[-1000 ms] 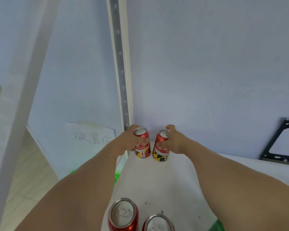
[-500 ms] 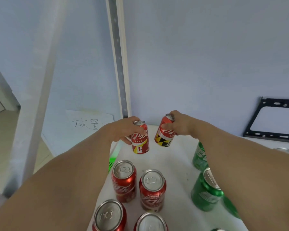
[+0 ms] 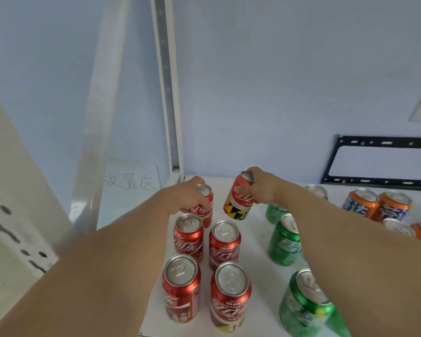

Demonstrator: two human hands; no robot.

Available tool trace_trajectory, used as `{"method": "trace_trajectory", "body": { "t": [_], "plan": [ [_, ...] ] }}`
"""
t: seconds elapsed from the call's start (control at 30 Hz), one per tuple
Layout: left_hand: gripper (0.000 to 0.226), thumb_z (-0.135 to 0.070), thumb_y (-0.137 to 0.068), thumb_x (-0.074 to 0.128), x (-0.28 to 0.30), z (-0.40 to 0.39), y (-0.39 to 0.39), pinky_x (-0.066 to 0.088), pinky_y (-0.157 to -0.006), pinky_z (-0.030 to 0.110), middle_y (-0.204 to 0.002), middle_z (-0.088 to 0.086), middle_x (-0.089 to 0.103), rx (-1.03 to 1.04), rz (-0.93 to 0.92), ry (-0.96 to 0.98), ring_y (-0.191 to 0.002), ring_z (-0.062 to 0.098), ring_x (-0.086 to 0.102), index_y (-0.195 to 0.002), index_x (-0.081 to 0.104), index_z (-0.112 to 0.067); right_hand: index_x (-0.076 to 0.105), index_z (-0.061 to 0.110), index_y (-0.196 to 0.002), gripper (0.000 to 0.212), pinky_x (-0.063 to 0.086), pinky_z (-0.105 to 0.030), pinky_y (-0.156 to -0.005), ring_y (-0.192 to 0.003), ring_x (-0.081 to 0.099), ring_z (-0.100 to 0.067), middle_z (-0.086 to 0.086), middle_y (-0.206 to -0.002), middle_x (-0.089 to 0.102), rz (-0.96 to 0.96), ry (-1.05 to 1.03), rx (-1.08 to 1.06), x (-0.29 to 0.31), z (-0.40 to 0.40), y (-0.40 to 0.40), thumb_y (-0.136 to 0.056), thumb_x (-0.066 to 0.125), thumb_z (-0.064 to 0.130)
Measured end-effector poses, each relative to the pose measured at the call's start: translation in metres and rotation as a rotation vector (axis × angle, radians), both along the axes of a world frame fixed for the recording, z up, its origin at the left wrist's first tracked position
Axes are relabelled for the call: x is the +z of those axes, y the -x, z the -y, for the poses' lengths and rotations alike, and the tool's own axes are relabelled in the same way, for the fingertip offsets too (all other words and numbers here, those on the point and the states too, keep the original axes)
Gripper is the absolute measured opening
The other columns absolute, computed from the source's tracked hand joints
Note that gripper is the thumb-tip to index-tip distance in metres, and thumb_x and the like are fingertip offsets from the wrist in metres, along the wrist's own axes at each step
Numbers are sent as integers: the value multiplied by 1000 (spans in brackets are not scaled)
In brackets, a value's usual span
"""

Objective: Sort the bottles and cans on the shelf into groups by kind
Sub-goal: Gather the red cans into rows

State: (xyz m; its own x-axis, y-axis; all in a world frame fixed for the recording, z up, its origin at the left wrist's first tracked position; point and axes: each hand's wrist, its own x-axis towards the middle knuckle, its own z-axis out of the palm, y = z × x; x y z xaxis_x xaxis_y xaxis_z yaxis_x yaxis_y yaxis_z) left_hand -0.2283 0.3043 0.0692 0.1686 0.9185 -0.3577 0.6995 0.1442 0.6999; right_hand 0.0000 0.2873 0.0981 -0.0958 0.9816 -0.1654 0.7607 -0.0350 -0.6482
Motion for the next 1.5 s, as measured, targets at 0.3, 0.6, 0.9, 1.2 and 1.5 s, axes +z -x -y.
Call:
{"method": "trace_trajectory", "body": {
  "t": [0.3,0.6,0.9,1.2,1.5],
  "plan": [
    [71,-37,-76,80,8,14,5,49,-88,35,-129,3,55,23,-62,-104,-110,22,55,-137,45,-26,35,17,-140,66,49,-34,-80,-101,56,-23,-7,-123,56,34,-14,18,2,17,11,-87,69,38],
    [77,-27,-81,76,7,10,9,41,-104,36,-149,2,44,10,-48,-49,-128,26,47,-148,37,-30,30,17,-143,73,49,-35,-87,-112,56,-29,-13,-132,53,96,-13,62,-17,16,36,-85,71,31],
    [84,-34,-82,77,5,16,6,37,-93,29,-154,4,37,88,19,-118,-133,26,43,-151,30,-21,16,20,-154,95,41,-38,-105,-133,45,-31,-13,-150,41,49,41,51,-21,14,36,-82,75,37],
    [50,-33,-92,66,26,25,9,39,-99,33,-139,4,51,-78,-203,-147,-123,24,49,-137,52,-16,36,15,-145,71,48,-36,-95,-121,54,-28,-11,-140,52,148,40,43,-15,11,37,-87,69,38],
    [75,-38,-93,64,24,24,9,29,-114,35,-160,4,26,-85,-199,-99,-143,24,30,-154,25,-19,24,15,-152,81,45,-38,-101,-128,49,-30,-13,-148,43,67,56,-18,-17,22,42,-88,67,40]
  ]
}}
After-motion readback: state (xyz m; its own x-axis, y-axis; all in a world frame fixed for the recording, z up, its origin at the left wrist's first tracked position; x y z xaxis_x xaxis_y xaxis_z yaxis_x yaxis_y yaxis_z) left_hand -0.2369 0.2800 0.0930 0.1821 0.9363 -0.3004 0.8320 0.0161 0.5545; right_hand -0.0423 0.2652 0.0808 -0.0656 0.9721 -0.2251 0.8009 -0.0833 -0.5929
